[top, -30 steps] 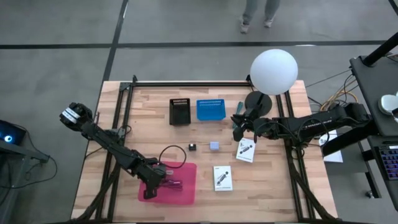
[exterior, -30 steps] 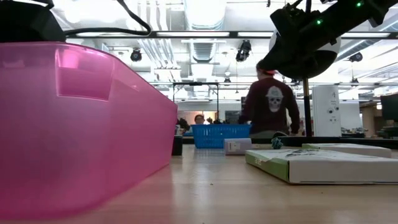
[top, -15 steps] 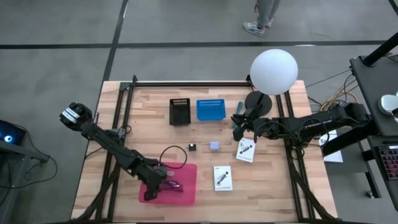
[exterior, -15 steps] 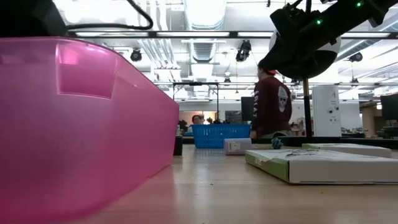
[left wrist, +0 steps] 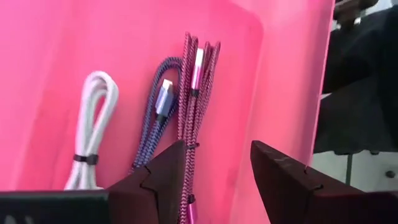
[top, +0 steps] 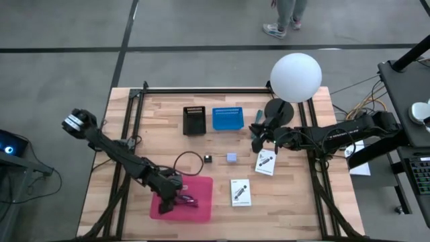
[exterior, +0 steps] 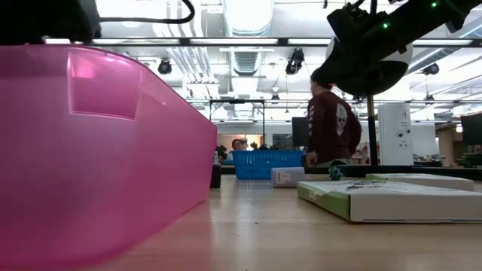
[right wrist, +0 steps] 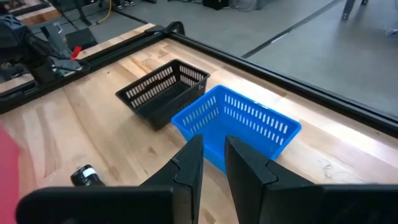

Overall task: Pick and place items into bin
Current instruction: Put the light blue charger cable into the pink bin

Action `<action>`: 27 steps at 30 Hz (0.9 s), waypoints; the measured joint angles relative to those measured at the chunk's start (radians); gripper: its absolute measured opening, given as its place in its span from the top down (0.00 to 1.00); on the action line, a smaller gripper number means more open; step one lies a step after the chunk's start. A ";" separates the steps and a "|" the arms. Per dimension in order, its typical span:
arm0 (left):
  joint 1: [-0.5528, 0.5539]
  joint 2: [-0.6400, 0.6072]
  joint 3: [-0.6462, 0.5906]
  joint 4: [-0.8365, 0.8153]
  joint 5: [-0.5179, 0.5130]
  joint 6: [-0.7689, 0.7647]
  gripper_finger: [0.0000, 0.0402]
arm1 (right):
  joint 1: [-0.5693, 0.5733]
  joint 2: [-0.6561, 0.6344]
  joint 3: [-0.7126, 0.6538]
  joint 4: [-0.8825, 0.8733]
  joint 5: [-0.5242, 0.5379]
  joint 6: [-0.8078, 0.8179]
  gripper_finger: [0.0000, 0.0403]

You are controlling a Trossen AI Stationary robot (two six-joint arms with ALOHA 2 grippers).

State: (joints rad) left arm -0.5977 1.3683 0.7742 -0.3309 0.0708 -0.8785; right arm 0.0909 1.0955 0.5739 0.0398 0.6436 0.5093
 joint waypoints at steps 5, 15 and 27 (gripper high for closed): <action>0.052 -0.043 0.000 -0.002 -0.008 0.024 0.59 | 0.000 0.000 0.000 0.001 -0.049 -0.089 0.86; 0.182 -0.166 0.000 0.000 -0.126 0.084 0.59 | 0.000 0.000 0.000 0.005 -0.048 -0.105 0.86; 0.269 -0.290 -0.001 0.013 -0.516 0.256 0.59 | 0.000 0.000 0.009 0.002 -0.038 0.145 0.72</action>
State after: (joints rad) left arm -0.3291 1.0781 0.7734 -0.3180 -0.4449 -0.6222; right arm 0.0906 1.0958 0.5834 0.0418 0.6056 0.6546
